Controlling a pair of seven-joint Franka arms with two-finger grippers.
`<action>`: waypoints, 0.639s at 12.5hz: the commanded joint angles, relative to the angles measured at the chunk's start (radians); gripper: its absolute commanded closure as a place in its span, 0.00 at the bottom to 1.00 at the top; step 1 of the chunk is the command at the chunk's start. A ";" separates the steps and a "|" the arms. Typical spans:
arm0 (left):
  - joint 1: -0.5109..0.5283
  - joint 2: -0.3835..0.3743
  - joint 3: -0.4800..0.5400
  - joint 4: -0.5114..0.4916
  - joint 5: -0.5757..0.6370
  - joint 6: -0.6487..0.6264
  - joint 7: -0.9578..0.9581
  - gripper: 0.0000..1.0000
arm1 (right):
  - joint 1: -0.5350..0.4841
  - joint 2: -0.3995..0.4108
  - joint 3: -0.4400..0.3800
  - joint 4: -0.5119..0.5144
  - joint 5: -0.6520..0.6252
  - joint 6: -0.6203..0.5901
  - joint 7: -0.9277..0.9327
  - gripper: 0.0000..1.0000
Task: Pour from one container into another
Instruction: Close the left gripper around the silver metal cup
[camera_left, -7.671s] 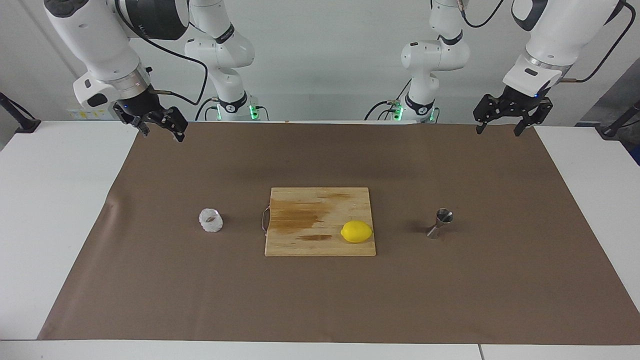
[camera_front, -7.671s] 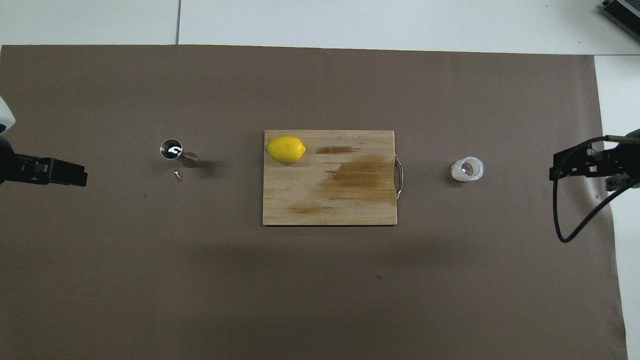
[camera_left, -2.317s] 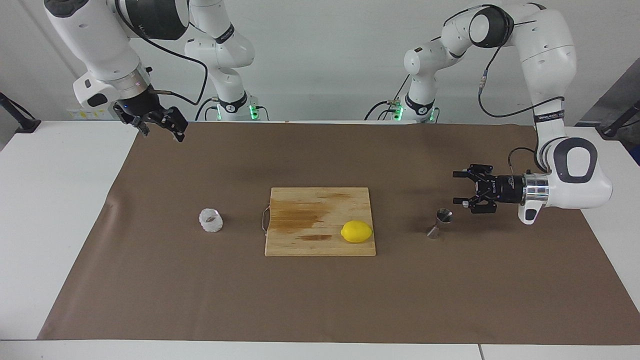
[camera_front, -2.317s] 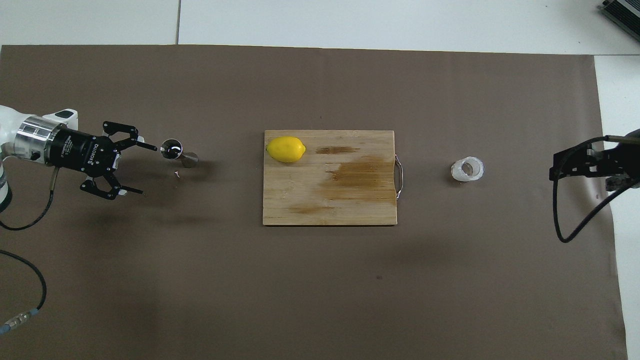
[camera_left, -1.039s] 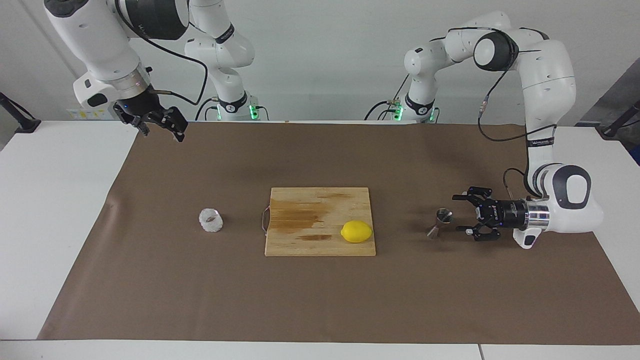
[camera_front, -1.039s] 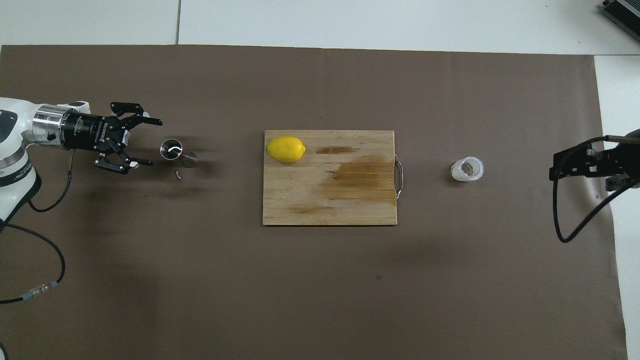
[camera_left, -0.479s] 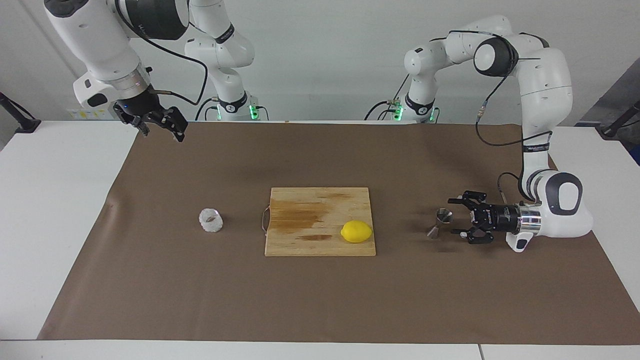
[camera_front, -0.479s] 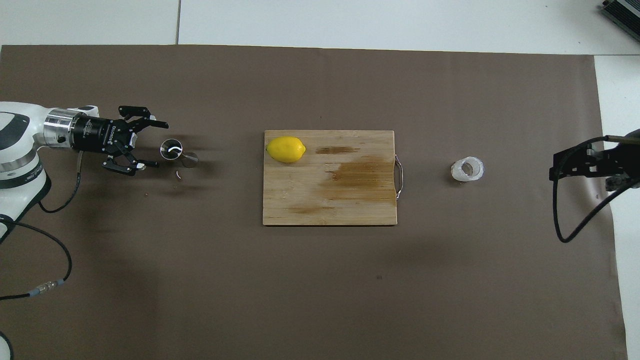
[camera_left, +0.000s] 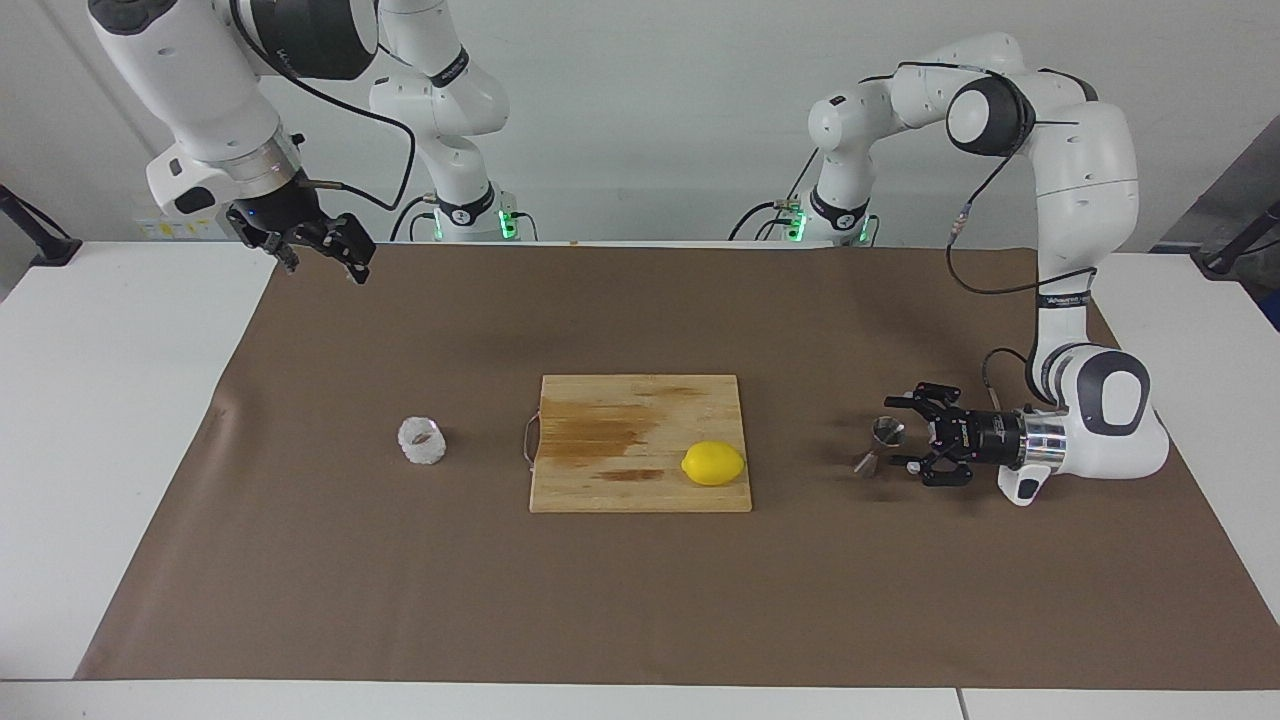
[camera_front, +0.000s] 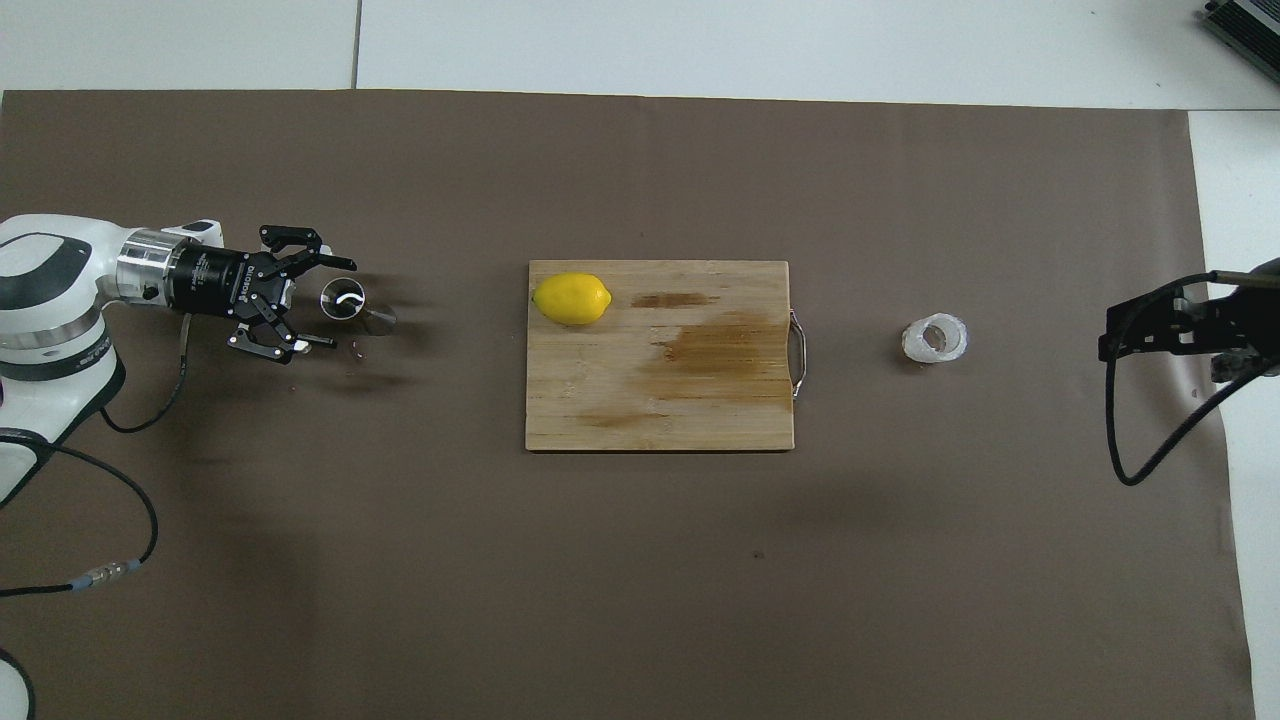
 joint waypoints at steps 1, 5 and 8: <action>0.008 -0.003 -0.016 -0.020 0.016 0.032 0.035 0.00 | -0.009 -0.004 0.004 -0.005 0.019 0.008 -0.015 0.00; 0.016 -0.003 -0.027 -0.026 0.024 0.034 0.057 0.00 | -0.008 -0.004 0.004 -0.005 0.019 0.006 -0.015 0.00; 0.029 -0.003 -0.036 -0.026 0.024 0.032 0.040 0.00 | -0.009 -0.004 0.004 -0.005 0.019 0.006 -0.015 0.00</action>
